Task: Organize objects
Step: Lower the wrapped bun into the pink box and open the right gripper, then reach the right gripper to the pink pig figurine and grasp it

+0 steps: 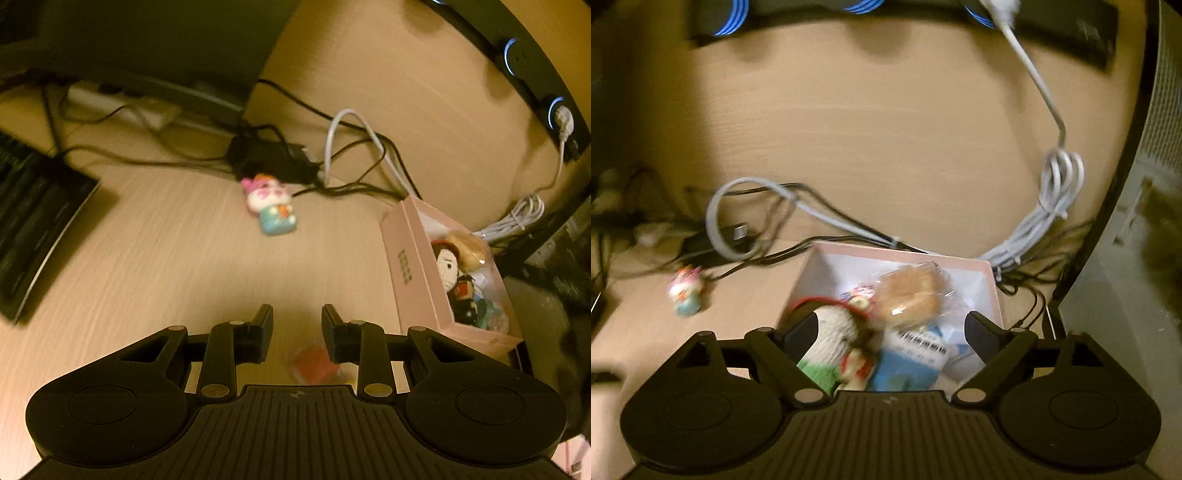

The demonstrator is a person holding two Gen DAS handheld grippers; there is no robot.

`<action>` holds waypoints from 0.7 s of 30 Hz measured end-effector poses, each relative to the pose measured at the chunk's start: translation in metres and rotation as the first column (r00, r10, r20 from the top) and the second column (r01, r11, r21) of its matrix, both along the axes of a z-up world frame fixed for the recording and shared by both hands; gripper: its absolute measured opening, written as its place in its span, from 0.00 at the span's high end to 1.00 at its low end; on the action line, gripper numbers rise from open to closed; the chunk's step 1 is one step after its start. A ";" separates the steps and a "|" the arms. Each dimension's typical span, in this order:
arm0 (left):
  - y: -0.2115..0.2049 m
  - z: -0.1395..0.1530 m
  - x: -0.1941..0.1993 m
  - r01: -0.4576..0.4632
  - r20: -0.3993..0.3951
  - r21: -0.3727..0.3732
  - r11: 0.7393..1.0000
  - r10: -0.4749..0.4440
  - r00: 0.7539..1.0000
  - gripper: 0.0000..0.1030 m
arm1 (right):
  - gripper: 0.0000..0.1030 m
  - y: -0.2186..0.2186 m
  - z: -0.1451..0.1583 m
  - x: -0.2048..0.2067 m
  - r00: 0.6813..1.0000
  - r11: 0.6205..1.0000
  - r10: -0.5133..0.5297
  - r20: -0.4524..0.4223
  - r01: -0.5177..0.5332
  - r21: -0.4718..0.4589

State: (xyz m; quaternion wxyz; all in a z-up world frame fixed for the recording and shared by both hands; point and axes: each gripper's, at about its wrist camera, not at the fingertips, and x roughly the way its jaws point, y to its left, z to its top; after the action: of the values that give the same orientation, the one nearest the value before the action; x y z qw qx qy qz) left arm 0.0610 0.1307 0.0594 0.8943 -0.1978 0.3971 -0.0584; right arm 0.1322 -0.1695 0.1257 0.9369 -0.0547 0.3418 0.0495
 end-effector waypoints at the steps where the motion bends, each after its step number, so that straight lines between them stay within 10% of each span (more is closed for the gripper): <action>1: -0.003 -0.001 0.004 0.010 0.000 0.011 1.000 -0.010 1.000 0.69 | 0.14 0.006 0.001 -0.009 1.000 1.000 0.023 0.011 -0.023 -0.016; 9: 0.015 -0.006 -0.009 -0.012 -0.020 0.036 0.999 0.013 1.000 0.69 | 0.14 0.070 -0.003 -0.031 0.973 0.973 0.231 -0.029 -0.230 0.025; 21: 0.097 -0.003 -0.091 -0.105 -0.042 -0.032 0.994 0.103 0.994 0.69 | 0.14 0.242 -0.067 0.063 0.913 0.920 0.385 -0.131 -0.391 -0.016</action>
State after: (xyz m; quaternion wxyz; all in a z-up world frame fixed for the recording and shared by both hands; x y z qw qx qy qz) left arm -0.0299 0.2274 0.0563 0.8844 -0.2347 0.4032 -0.0146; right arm 0.1956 0.0721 0.0589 0.8838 -0.1379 0.3831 0.2305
